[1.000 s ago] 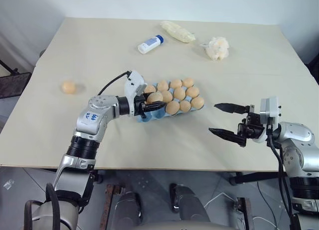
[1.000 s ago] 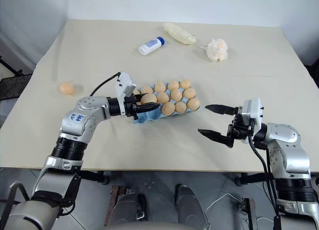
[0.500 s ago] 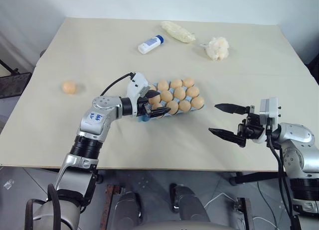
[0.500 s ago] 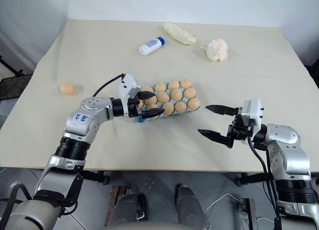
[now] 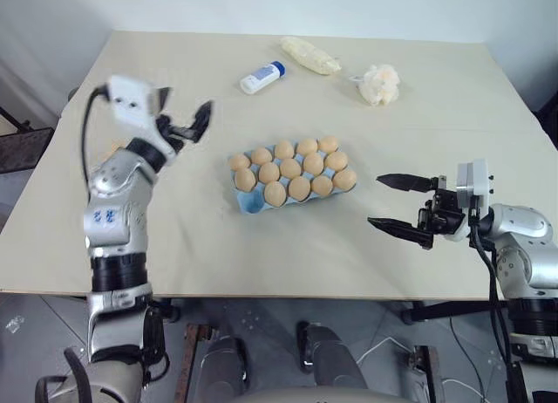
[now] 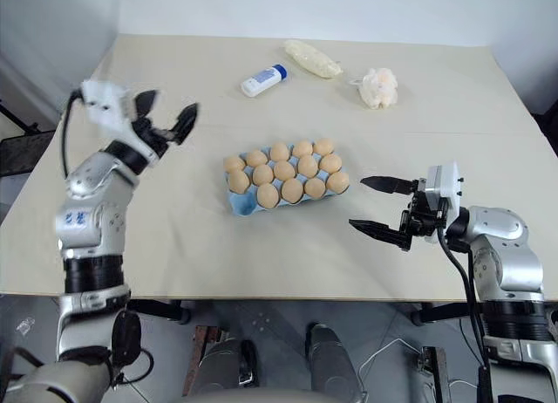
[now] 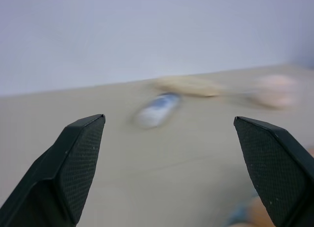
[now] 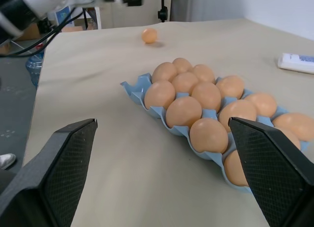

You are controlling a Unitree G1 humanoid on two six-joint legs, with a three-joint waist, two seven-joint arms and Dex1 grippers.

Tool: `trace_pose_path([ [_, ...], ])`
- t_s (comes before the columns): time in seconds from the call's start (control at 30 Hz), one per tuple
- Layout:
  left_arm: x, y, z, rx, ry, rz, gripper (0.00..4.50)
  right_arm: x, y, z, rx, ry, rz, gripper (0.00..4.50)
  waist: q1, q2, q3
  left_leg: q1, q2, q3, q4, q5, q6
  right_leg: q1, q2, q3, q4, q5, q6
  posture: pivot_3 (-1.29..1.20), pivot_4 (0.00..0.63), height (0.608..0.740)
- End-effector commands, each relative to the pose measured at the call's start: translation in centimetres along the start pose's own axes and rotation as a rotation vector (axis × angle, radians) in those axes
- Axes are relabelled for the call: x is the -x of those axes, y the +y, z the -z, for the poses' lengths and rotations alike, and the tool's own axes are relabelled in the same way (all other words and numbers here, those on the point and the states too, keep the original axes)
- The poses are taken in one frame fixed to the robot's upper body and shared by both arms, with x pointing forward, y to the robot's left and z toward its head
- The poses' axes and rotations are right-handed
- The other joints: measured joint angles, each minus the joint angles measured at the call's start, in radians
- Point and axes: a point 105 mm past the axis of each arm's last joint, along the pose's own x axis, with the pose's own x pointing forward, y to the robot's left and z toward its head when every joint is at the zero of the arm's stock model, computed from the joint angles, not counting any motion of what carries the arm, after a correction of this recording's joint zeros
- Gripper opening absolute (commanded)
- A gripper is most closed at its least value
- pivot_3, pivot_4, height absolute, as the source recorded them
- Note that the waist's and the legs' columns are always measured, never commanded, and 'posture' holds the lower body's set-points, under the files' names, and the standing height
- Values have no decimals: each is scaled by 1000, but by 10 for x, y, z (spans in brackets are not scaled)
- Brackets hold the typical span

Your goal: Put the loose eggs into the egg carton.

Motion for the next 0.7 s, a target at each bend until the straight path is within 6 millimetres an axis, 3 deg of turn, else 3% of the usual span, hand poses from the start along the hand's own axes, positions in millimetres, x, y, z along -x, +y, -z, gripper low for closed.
trace_pose_path([
  [0.03, 20, 8, -18, -48, -84, -114, 4479, -2, -3, -8, 32, -9, -31, 4500, 1, 0, 0, 0, 0, 0, 0, 0, 0, 0, 0, 0, 0, 0, 0, 0, 150, 740],
  [0.2, 62, 26, -22, -80, -166, -276, 4479, -8, -10, -8, 28, -1, -67, 4500, 2, -1, 0, 0, 0, 0, 1, 0, 0, 1, -1, -1, 0, 0, -1, 0, 150, 740],
  [0.37, 102, 44, 0, -3, -40, -351, 4479, -12, -13, -7, 21, 6, -97, 4500, -3, -1, 0, 0, 1, 1, 0, -1, -1, 1, 0, 0, -1, -2, -3, 0, 150, 740],
  [0.57, 139, 53, 24, 77, 204, -325, 4479, -14, -16, -7, 19, 13, -112, 4500, -7, -1, 0, 1, 1, 0, 0, -1, -2, 0, 0, 0, 0, -7, -13, 0, 150, 740],
  [0.7, 152, 78, 18, 36, 226, -403, 4479, -15, -15, -6, 17, 16, -117, 4500, -12, -1, 0, 1, 1, -1, 0, -2, -4, 0, 0, 0, -1, -9, -16, 0, 150, 740],
])
